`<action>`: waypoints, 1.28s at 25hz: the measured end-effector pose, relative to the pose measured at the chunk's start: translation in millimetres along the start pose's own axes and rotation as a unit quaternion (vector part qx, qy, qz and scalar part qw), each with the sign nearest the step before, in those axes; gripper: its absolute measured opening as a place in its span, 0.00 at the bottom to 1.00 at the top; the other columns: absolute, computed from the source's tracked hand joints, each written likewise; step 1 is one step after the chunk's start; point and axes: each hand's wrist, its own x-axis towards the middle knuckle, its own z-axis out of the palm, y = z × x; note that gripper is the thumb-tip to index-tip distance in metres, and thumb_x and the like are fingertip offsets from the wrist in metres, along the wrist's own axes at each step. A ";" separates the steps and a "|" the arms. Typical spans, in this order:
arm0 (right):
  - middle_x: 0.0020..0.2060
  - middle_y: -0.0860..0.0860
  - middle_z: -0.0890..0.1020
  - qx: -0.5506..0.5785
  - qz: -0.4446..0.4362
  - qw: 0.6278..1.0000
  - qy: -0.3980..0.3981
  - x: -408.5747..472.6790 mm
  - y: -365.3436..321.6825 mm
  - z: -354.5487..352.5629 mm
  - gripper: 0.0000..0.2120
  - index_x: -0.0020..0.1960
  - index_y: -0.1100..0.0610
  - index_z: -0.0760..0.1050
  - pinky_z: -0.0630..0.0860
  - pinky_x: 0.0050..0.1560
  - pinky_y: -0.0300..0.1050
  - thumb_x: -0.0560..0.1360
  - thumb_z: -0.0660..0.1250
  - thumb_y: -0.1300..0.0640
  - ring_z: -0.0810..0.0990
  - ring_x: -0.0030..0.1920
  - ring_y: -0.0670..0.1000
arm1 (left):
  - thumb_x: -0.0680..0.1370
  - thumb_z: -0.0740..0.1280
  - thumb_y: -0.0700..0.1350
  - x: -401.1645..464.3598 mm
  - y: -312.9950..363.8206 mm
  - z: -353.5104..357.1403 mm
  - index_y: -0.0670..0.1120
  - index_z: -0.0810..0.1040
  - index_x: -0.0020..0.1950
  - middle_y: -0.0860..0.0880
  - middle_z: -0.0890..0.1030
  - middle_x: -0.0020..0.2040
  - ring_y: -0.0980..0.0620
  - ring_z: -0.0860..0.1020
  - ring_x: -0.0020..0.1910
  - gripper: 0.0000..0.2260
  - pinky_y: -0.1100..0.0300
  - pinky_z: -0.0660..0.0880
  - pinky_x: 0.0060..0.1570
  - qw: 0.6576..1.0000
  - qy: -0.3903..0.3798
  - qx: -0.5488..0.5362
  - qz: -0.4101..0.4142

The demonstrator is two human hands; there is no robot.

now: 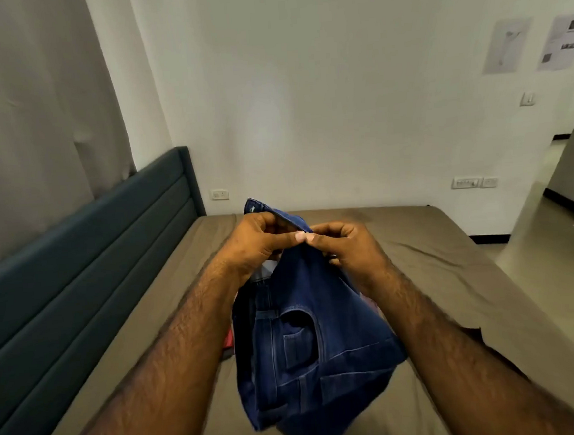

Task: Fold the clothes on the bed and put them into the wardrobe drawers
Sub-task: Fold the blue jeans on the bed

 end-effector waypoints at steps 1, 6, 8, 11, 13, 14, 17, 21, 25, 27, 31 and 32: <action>0.41 0.51 0.88 0.001 0.020 1.000 0.004 -6.7 6.1 2.2 0.01 0.47 0.55 0.86 0.80 0.41 0.41 0.77 0.75 0.59 0.84 0.40 0.46 | 0.74 0.79 0.44 -4.7 -9.9 1.9 0.41 0.86 0.57 0.44 0.88 0.51 0.40 0.86 0.53 0.14 0.44 0.82 0.55 1.000 0.001 0.009 -0.001; 0.37 0.57 0.84 0.009 0.065 0.997 0.041 -26.7 23.2 10.0 0.07 0.45 0.62 0.85 0.81 0.40 0.44 0.80 0.71 0.61 0.81 0.38 0.53 | 0.78 0.74 0.35 -15.1 -38.2 -1.8 0.45 0.87 0.49 0.47 0.88 0.45 0.48 0.85 0.46 0.05 0.50 0.82 0.50 1.000 -0.003 0.025 -0.012; 0.40 0.56 0.86 -0.032 0.059 0.997 0.023 -34.2 26.6 18.1 0.06 0.49 0.61 0.85 0.84 0.44 0.44 0.81 0.71 0.60 0.84 0.41 0.53 | 0.78 0.73 0.33 -18.9 -41.8 -5.1 0.45 0.86 0.46 0.48 0.88 0.42 0.50 0.85 0.43 0.08 0.56 0.80 0.45 1.000 0.006 0.009 -0.016; 0.47 0.51 0.88 -0.077 0.067 0.995 0.019 -53.8 43.6 37.7 0.09 0.55 0.55 0.84 0.85 0.51 0.46 0.76 0.77 0.55 0.87 0.48 0.48 | 0.77 0.73 0.34 -26.0 -55.2 -5.6 0.45 0.88 0.47 0.48 0.88 0.44 0.46 0.86 0.48 0.07 0.48 0.83 0.53 0.999 0.014 0.032 -0.002; 0.46 0.48 0.88 -0.120 0.050 0.990 0.047 -59.8 47.7 43.5 0.08 0.56 0.52 0.84 0.84 0.51 0.45 0.77 0.77 0.54 0.87 0.48 0.47 | 0.77 0.74 0.36 -28.9 -55.5 -1.5 0.46 0.88 0.47 0.50 0.88 0.43 0.47 0.86 0.47 0.06 0.45 0.84 0.54 0.998 0.021 0.050 0.008; 0.45 0.47 0.88 -0.128 0.026 0.990 0.054 -63.8 46.4 43.1 0.06 0.55 0.53 0.85 0.83 0.49 0.43 0.79 0.75 0.55 0.86 0.46 0.46 | 0.77 0.74 0.37 -29.2 -54.7 2.0 0.47 0.88 0.47 0.51 0.88 0.43 0.48 0.86 0.46 0.05 0.47 0.84 0.53 0.998 0.027 0.051 0.017; 0.42 0.48 0.88 -0.153 -0.016 0.985 0.083 -68.2 44.4 38.2 0.08 0.52 0.53 0.87 0.82 0.44 0.43 0.83 0.68 0.56 0.86 0.43 0.49 | 0.78 0.75 0.42 -36.6 -50.3 11.2 0.51 0.88 0.47 0.56 0.87 0.42 0.57 0.85 0.43 0.04 0.60 0.82 0.46 0.991 0.043 0.082 0.098; 0.43 0.46 0.87 -0.217 -0.022 0.971 0.099 -64.2 60.2 26.1 0.06 0.51 0.49 0.87 0.83 0.48 0.48 0.82 0.70 0.52 0.86 0.45 0.48 | 0.78 0.72 0.49 -38.7 -55.0 29.7 0.53 0.84 0.45 0.59 0.81 0.42 0.57 0.80 0.41 0.03 0.58 0.78 0.41 0.934 0.102 0.280 0.197; 0.42 0.50 0.87 -0.136 0.039 0.984 0.111 -45.1 74.7 5.6 0.04 0.48 0.51 0.86 0.85 0.49 0.56 0.79 0.73 0.52 0.86 0.46 0.55 | 0.80 0.68 0.48 -16.5 -72.4 54.9 0.50 0.77 0.44 0.55 0.79 0.42 0.53 0.77 0.42 0.06 0.52 0.78 0.43 0.944 0.105 0.301 0.091; 0.40 0.50 0.87 -0.146 0.038 0.981 0.119 -36.9 77.9 -2.3 0.06 0.46 0.53 0.85 0.83 0.44 0.48 0.80 0.72 0.54 0.85 0.42 0.52 | 0.80 0.68 0.47 -7.5 -76.8 71.1 0.50 0.77 0.43 0.53 0.79 0.41 0.52 0.78 0.40 0.06 0.51 0.79 0.42 0.958 0.118 0.254 0.055; 0.33 0.52 0.82 -0.102 0.018 0.981 0.164 -28.9 91.4 -40.4 0.10 0.41 0.59 0.81 0.75 0.37 0.48 0.79 0.72 0.56 0.75 0.34 0.48 | 0.80 0.65 0.46 9.0 -90.6 91.0 0.48 0.75 0.42 0.50 0.79 0.39 0.48 0.77 0.38 0.08 0.53 0.75 0.38 0.945 0.225 0.237 -0.011; 0.34 0.54 0.82 -0.080 0.021 0.983 0.162 -27.6 95.0 -54.2 0.10 0.41 0.59 0.80 0.75 0.37 0.50 0.78 0.72 0.54 0.75 0.35 0.49 | 0.81 0.64 0.47 12.5 -94.0 92.6 0.48 0.75 0.42 0.49 0.79 0.39 0.48 0.77 0.38 0.08 0.51 0.77 0.38 0.942 0.245 0.229 -0.024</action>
